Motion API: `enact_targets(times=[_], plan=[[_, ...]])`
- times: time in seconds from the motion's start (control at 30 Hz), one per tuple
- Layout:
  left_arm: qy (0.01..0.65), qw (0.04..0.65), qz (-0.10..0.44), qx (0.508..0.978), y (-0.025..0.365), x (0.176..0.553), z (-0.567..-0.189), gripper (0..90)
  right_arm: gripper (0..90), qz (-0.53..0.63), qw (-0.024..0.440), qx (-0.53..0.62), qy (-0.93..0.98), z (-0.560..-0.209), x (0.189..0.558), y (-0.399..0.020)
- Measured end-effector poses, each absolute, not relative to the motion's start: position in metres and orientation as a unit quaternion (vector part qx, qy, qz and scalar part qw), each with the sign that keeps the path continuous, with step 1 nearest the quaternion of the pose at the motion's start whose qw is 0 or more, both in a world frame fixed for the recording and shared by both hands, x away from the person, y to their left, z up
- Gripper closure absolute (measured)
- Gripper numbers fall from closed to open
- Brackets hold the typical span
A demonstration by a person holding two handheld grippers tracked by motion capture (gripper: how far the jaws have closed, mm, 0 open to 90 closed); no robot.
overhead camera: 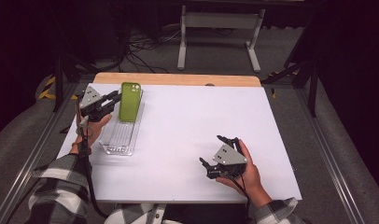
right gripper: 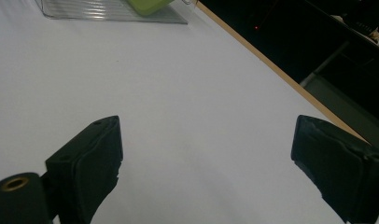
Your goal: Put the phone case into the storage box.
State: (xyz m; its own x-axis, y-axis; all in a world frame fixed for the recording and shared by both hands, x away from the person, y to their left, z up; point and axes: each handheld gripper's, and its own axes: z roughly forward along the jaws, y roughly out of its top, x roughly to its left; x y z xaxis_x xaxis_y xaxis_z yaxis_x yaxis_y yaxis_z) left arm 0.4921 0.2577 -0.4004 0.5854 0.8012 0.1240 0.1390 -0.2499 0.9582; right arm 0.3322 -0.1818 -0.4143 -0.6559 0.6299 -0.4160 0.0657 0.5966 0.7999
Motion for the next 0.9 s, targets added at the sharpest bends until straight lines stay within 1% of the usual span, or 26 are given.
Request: enact_targets(times=[0.23, 0.5, 0.9], plan=[[0.320, 0.521, 0.325, 0.721, 0.256, 0.486, -0.399, 73.8, 9.6, 0.396, 0.357, 0.211, 0.819, -0.414, 0.332, -0.182], [0.311, 0.526, 0.316, 0.726, 0.253, 0.480, -0.398, 71.4, 9.6, 0.397, 0.360, 0.210, 0.818, -0.413, 0.332, -0.182], [0.295, 0.528, 0.318, 0.730, 0.246, 0.473, -0.395, 68.3, 9.6, 0.400, 0.363, 0.211, 0.815, -0.412, 0.331, -0.183]])
